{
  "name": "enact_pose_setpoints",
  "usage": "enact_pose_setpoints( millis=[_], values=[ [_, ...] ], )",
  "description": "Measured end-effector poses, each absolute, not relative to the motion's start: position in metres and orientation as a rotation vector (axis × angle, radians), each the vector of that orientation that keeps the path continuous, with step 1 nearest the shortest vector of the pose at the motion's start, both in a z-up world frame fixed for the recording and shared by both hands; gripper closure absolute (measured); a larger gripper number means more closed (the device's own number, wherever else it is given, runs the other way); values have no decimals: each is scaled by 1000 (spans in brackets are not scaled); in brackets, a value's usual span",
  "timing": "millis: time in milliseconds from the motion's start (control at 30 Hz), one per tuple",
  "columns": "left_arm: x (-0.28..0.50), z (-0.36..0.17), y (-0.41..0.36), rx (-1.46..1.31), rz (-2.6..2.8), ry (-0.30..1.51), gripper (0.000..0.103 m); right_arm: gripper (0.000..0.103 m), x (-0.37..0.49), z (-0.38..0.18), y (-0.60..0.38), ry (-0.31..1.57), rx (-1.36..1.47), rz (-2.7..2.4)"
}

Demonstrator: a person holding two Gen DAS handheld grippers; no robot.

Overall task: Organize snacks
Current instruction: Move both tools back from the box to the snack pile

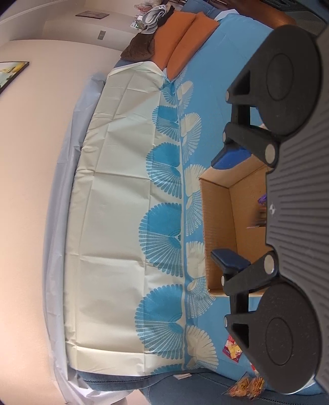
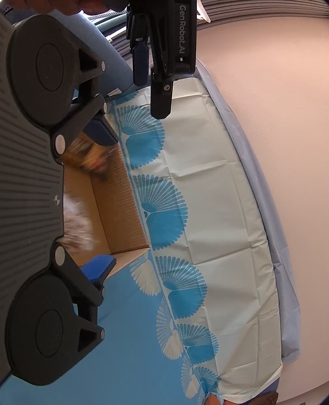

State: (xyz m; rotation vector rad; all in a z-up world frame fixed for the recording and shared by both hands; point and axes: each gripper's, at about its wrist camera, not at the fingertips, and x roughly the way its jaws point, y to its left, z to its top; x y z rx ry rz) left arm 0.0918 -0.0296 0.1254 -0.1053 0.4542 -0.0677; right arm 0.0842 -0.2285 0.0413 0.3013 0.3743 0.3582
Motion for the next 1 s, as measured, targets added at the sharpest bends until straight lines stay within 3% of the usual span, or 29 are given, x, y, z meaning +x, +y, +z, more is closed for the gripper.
enact_pose_setpoints(
  millis=[100, 167, 267, 400, 433, 500, 600, 1000],
  values=[
    [75, 125, -22, -89, -69, 394, 38, 9, 83, 42, -226, 374, 286, 354],
    [60, 123, -15, -67, -62, 346, 52, 9, 82, 42, -224, 370, 269, 355],
    [40, 117, 6, -59, -46, 319, 65, 10, 80, 43, -220, 368, 244, 362],
    [25, 104, 48, -103, -22, 363, 83, 19, 79, 42, -216, 374, 222, 358],
    [22, 100, 59, -109, -1, 370, 84, 21, 79, 42, -215, 379, 223, 359],
    [15, 91, 82, -132, 29, 376, 84, 37, 81, 41, -215, 391, 228, 365],
    [9, 71, 115, -119, 100, 393, 86, 52, 82, 39, -213, 411, 223, 373],
    [-24, -11, 202, -139, 233, 468, 86, 54, 76, 42, -183, 449, 65, 388]
  ],
)
